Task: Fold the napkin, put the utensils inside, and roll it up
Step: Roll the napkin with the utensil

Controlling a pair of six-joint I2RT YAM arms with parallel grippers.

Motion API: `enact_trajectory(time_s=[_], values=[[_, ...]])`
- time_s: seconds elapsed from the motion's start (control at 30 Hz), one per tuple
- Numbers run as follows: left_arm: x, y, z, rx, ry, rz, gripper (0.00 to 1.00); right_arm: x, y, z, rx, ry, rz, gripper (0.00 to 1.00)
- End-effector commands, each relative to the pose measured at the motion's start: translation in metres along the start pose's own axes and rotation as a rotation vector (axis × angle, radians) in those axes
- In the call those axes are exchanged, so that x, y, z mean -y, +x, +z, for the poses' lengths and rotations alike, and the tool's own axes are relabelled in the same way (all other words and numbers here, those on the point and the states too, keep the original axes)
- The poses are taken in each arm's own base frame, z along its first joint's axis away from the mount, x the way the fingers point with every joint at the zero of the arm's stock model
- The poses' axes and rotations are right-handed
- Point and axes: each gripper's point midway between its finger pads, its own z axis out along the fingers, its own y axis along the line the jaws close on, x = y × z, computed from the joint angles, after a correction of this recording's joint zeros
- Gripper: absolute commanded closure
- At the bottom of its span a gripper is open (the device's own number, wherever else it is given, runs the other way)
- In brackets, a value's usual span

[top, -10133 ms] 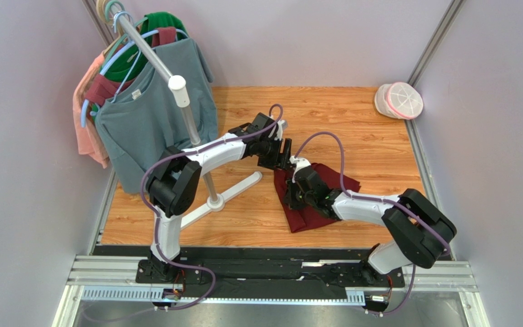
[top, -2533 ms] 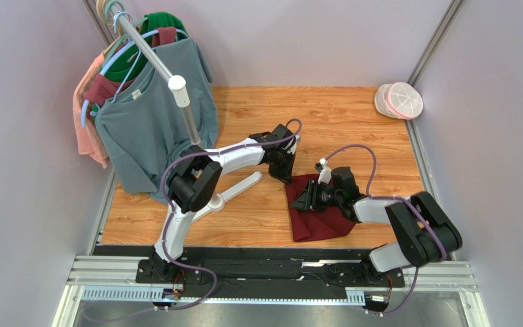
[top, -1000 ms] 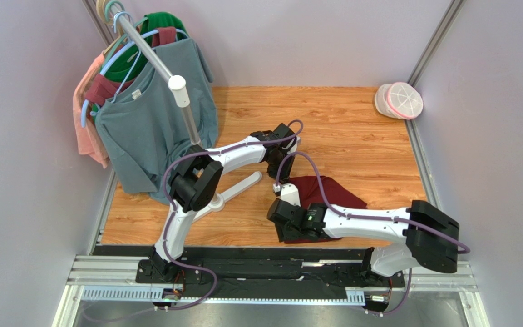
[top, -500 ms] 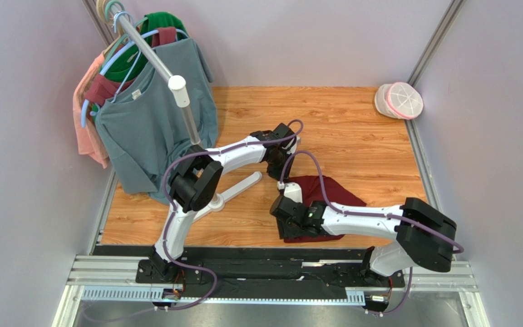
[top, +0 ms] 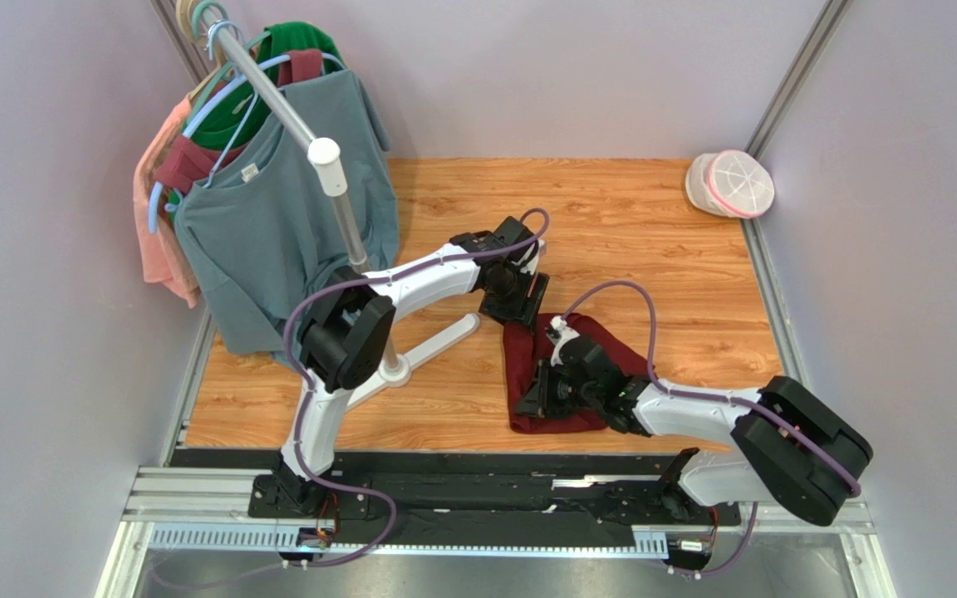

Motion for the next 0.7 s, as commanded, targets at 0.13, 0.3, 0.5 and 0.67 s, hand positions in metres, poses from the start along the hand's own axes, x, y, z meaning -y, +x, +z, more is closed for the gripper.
enact_trajectory(time_s=[0.13,0.3,0.5,0.67], values=[[0.014,-0.031,-0.058,0.187,0.040,-0.025,0.28,0.045,0.034,-0.001,-0.105,-0.027,0.069,0.93],[0.017,-0.024,-0.065,0.197,0.071,-0.056,0.27,0.047,0.025,-0.003,-0.074,-0.047,0.082,0.93],[0.023,0.004,-0.053,0.153,0.128,-0.131,0.28,0.053,0.016,-0.006,-0.046,-0.055,0.107,0.93],[0.029,0.019,-0.038,0.122,0.170,-0.178,0.29,0.056,0.011,-0.006,-0.038,-0.066,0.114,0.94]])
